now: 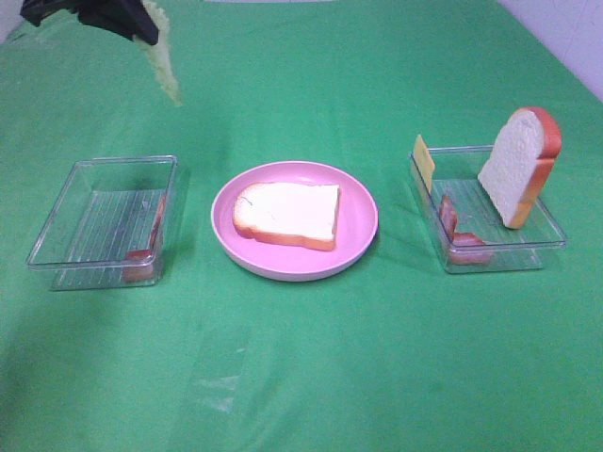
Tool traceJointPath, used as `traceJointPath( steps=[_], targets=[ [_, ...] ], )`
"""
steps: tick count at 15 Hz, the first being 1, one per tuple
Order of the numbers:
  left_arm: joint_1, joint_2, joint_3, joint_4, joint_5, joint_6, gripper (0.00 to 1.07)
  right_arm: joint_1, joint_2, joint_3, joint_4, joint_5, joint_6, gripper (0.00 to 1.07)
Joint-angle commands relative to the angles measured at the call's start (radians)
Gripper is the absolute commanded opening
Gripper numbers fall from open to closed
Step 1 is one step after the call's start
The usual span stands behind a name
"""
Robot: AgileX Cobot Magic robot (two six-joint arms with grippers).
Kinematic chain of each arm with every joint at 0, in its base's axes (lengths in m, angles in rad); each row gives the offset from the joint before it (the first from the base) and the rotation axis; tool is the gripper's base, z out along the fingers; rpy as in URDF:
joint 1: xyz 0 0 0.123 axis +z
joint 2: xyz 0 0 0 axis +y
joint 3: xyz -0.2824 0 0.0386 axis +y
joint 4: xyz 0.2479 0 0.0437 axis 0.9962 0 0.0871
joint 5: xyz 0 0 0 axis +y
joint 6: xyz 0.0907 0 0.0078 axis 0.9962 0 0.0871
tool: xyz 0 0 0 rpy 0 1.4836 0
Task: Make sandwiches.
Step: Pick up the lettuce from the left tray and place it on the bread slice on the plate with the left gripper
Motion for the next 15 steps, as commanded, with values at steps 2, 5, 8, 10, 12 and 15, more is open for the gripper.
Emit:
traceJointPath(
  steps=[2,5,8,10,12,15],
  targets=[
    [-0.099,0.042,-0.004,-0.114,-0.082,0.0,0.0,-0.004,-0.026,0.006,-0.001,-0.001,0.007,0.96],
    [-0.198,0.121,-0.004,-0.194,-0.106,0.0,0.0,-0.004,-0.026,0.006,-0.001,-0.001,0.007,0.96],
    [-0.265,0.18,-0.004,-0.218,-0.113,0.0,0.0,-0.004,-0.026,0.006,-0.001,-0.001,0.007,0.96],
    [-0.294,0.228,-0.009,-0.24,-0.116,0.0,0.0,-0.004,-0.026,0.006,-0.001,-0.001,0.007,0.96],
    [-0.296,0.242,-0.009,-0.245,-0.117,0.0,0.0,-0.004,-0.026,0.006,-0.001,-0.001,0.007,0.96],
    [-0.296,0.247,-0.009,-0.233,-0.127,0.0,0.0,-0.004,-0.026,0.006,-0.001,-0.001,0.007,0.96]
  ],
)
